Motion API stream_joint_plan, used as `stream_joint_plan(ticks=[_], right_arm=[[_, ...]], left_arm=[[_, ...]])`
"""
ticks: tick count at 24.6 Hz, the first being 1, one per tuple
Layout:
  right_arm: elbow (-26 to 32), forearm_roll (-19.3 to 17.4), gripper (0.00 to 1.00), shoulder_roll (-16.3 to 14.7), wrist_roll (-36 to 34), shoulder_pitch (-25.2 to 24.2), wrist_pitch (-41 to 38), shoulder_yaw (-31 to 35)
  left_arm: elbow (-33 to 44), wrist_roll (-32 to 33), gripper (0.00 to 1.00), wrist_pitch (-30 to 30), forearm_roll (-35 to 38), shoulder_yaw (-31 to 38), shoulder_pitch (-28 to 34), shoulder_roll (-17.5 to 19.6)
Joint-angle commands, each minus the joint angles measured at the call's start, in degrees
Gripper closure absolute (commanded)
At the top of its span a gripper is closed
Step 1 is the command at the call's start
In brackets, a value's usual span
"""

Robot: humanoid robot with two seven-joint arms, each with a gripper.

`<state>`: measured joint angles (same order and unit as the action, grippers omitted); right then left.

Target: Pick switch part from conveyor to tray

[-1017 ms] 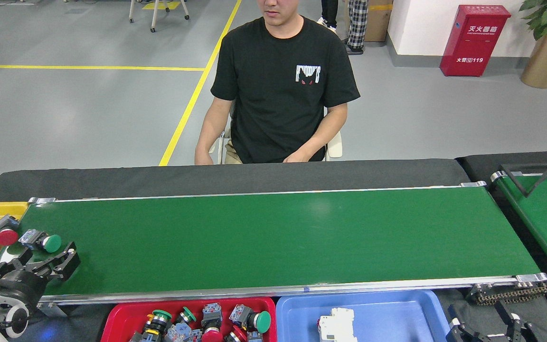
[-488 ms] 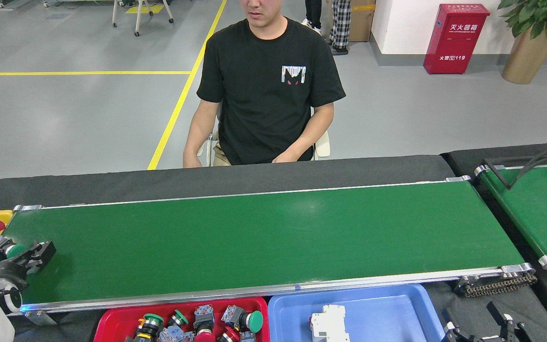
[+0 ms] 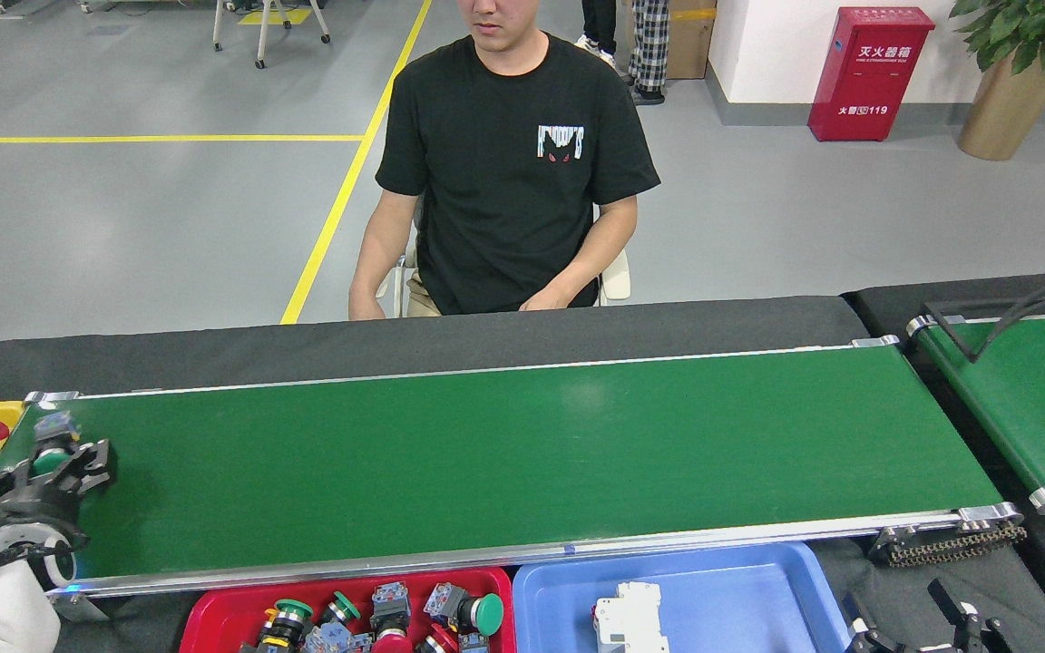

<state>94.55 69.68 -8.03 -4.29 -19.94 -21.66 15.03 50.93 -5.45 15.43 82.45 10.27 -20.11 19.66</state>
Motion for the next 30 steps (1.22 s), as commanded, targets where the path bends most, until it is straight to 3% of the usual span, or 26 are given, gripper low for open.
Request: stream_joint_plan(ticks=[1, 4, 6, 8, 10, 11, 13, 20, 25, 27, 30], right_arm=[[0.46, -0.24, 0.0, -0.5, -0.1, 0.08, -0.05, 0.44], [0.02, -0.33, 0.0, -0.32, -0.01, 0.17, 0.3, 0.44], [-0.42, -0.33, 0.0, -0.32, -0.01, 0.43, 0.66, 0.52], [-1.3, -0.42, 0.0, -0.24, -0.01, 1.31, 0.74, 0.52], [-1.65, -0.33, 0.0, -0.06, -0.01, 2.1, 0.74, 1.4], [-1.83, -0.33, 0.0, -0.06, -0.01, 2.1, 0.74, 1.67], [-1.92, -0.42, 0.0, 0.12, -0.01, 2.19, 0.83, 2.46], [-2.0, -0.42, 0.0, 0.12, -0.01, 2.19, 0.74, 3.69], [-1.48, -1.56, 0.0, 0.12, 0.07, 2.19, 0.74, 3.78], [-1.12, -1.65, 0.0, 0.12, 0.07, 2.1, 0.74, 3.78], [0.54, -1.65, 0.0, 0.47, 0.07, 2.01, 0.74, 3.95]], left_arm=[[12.35, 0.62, 0.85, 9.26, -0.88, 0.19, 5.96, 0.38], [32.9, 2.73, 0.84, 20.51, -4.49, 0.37, 20.28, 0.21], [40.65, 3.17, 0.8, 24.64, -5.28, 0.01, 26.09, -0.06], [45.66, 3.17, 0.57, 29.04, -5.1, -0.34, 31.28, 0.03], [48.47, 2.99, 0.14, 29.57, -5.19, -0.78, 33.74, -1.02], [49.53, 2.9, 0.01, 29.57, -5.28, -0.87, 34.44, -2.78], [50.85, 2.9, 0.01, 29.57, -5.28, -2.53, 36.19, -5.33], [50.85, 2.47, 0.01, 29.57, -5.1, -2.89, 36.2, -7.53], [50.23, 2.47, 0.01, 5.66, -4.93, 3.97, 36.37, -7.53], [48.74, 2.47, 0.0, 2.06, -4.93, 5.99, 36.72, -7.26], [44.87, 2.47, 0.0, 2.14, -5.02, 9.5, 37.08, -7.35]])
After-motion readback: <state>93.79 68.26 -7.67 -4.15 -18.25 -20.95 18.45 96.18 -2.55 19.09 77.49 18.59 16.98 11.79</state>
